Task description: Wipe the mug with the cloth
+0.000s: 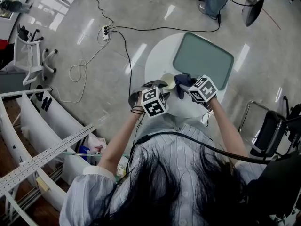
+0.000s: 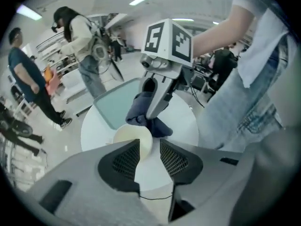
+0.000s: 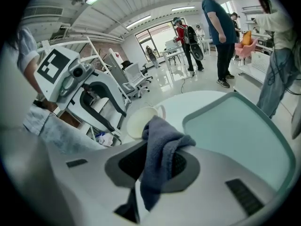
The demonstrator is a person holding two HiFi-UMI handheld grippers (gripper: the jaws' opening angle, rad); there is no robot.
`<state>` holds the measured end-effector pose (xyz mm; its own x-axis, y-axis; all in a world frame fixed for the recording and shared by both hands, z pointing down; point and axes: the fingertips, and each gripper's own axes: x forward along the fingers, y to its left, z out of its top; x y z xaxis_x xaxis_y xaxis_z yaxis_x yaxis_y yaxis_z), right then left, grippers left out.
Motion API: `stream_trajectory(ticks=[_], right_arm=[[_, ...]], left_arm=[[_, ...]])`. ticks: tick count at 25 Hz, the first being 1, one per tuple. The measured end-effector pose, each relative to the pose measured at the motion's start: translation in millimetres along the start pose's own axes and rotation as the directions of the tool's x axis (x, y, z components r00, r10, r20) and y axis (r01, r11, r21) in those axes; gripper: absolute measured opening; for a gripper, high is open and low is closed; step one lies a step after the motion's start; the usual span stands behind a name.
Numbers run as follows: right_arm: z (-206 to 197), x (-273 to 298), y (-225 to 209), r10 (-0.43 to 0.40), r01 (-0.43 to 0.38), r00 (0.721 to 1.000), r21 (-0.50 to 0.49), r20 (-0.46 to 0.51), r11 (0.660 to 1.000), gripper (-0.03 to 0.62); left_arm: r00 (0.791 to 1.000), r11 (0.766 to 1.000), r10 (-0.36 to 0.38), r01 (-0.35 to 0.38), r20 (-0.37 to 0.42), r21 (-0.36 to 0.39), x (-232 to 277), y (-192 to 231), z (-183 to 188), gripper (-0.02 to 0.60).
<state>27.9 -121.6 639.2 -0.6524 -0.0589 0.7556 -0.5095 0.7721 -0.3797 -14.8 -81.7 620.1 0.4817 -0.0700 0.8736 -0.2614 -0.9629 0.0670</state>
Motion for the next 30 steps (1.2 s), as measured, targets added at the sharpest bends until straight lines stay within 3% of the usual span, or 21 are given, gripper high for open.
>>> stream_trajectory(ticks=[3,7,10,13,15,18,21,25,30], right_arm=[[0,1,1,0.001,-0.001,1.000,0.004,0.002,1.000,0.080],[1,2,1,0.003,-0.003,1.000,0.003,0.002,1.000,0.080],[2,3,1,0.003,-0.003,1.000,0.010,0.006,1.000,0.080],[2,3,0,0.002,-0.003,1.000,0.025,0.012,1.000,0.080],[3,4,0,0.004,-0.005,1.000,0.038,0.020,0.999,0.080],[4,5,1,0.004,-0.006,1.000,0.050,0.030,0.999,0.080],[3,5,1,0.005,-0.007,1.000,0.053,0.031,0.999,0.080],[2,4,2,0.008,-0.009,1.000,0.047,0.024,0.999,0.080],[2,5,1,0.007,-0.008,1.000,0.044,0.021,0.999,0.080]], left_arm=[[0.997,0.990,0.073,-0.071,0.014,-0.120,14,-2,1,0.121],[0.990,0.961,0.139,-0.125,0.039,-0.249,27,1,11,0.120],[0.986,0.952,0.167,-0.157,0.018,-0.264,36,5,12,0.118],[0.982,0.963,0.186,-0.187,-0.023,-0.196,44,8,7,0.109],[0.978,0.967,0.204,-0.208,-0.046,-0.147,46,10,2,0.056],[0.978,0.970,0.204,-0.208,-0.041,-0.123,47,11,2,0.042],[0.985,0.981,0.172,-0.174,-0.031,-0.084,46,9,2,0.041],[0.992,0.993,0.110,-0.108,-0.060,0.041,45,5,-7,0.041],[0.995,0.970,0.040,-0.016,-0.094,0.241,42,-1,-19,0.040]])
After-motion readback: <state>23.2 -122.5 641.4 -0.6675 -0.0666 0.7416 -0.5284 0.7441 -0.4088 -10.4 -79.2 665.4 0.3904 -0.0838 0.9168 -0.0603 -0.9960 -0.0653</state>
